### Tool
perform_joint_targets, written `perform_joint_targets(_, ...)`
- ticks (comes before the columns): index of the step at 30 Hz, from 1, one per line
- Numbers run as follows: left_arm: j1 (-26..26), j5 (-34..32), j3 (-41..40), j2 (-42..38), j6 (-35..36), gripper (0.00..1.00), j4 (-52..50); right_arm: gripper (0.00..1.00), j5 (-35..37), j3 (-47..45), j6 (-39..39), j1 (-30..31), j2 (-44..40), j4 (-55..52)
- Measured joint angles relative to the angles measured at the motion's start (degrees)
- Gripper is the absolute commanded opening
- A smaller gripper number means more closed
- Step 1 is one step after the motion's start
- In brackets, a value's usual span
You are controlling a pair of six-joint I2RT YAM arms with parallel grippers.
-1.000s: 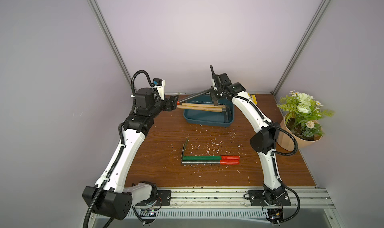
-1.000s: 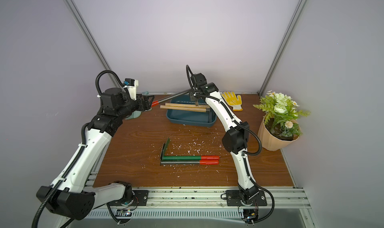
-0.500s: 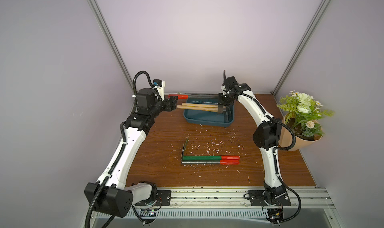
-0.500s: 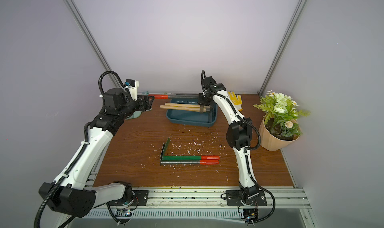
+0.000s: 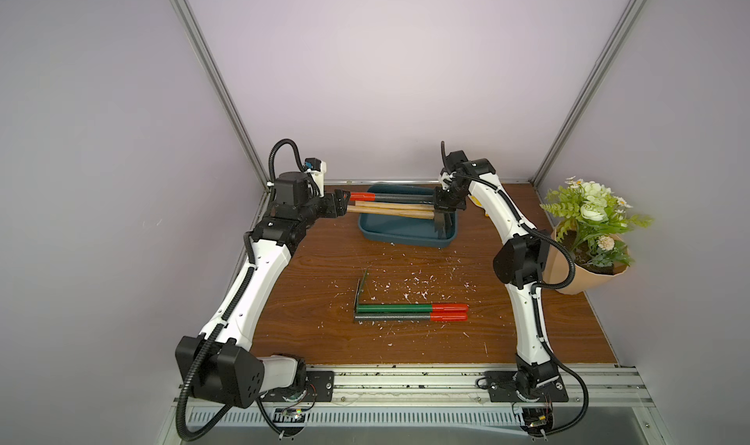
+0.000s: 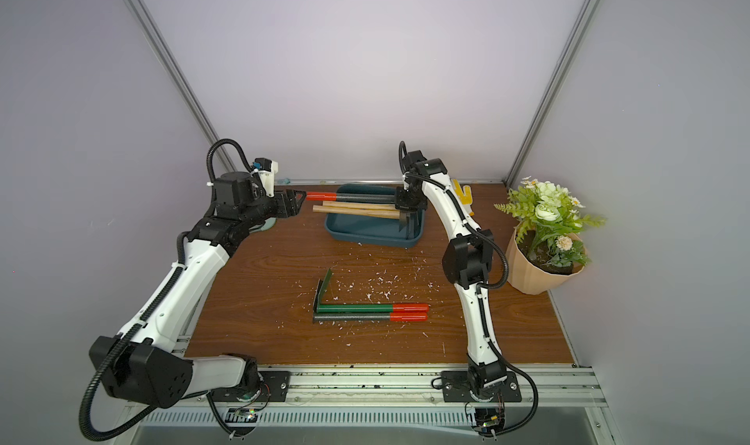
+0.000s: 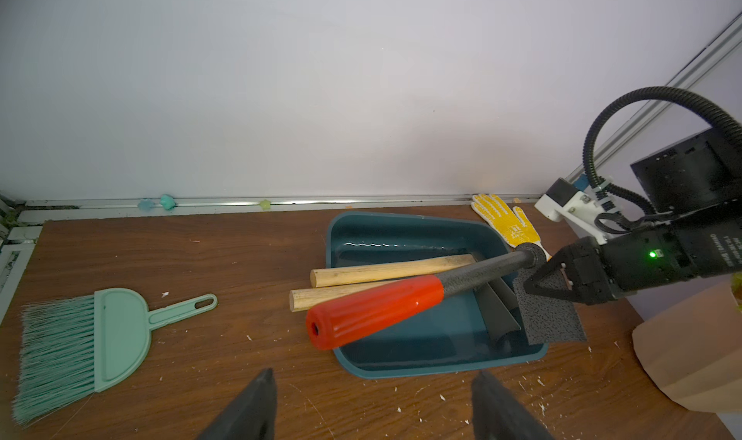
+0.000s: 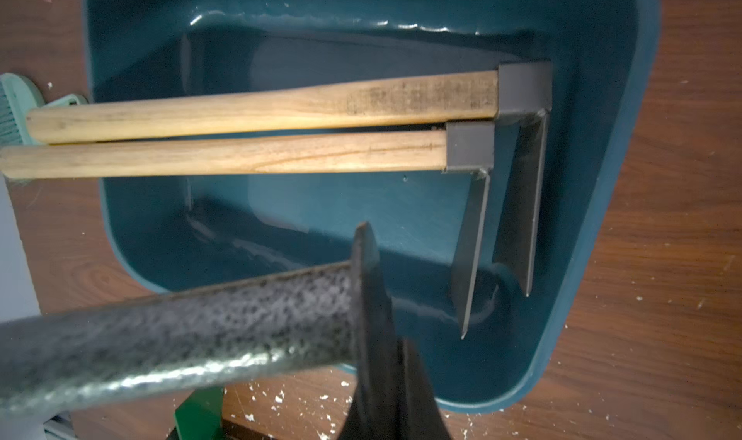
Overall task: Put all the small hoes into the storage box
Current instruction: Place the hoe in the storage box.
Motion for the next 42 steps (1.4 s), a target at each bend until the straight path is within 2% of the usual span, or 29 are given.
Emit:
perform_joint_targets(11, 0.5, 1.7, 0.0, 2.7, -0.8, 0.77, 0.1, 0.0, -0.2, 1.4, -2.1, -0.3, 2.6, -4.9)
perform_joint_targets(20, 3.4, 3.9, -0.5, 2.8, -1.0, 0.77, 1.0, 0.0, -2.4, 2.8, -1.4, -0.3, 6.7, -3.8)
perform_joint_targets(31, 4.2, 4.5, -0.9, 3.2, -1.0, 0.76, 1.1, 0.0, -4.9, 4.5, -1.0, -0.9, 9.9, -1.9)
perform_joint_targets(36, 4.4, 4.7, -0.9, 3.7, -1.0, 0.76, 1.1, 0.0, -3.9, 3.2, -1.3, -1.6, 10.3, 1.2)
perform_joint_targets(42, 4.5, 4.9, -0.9, 4.2, -1.0, 0.76, 1.1, 0.0, -0.2, -2.7, -2.3, -2.2, 11.0, 3.0)
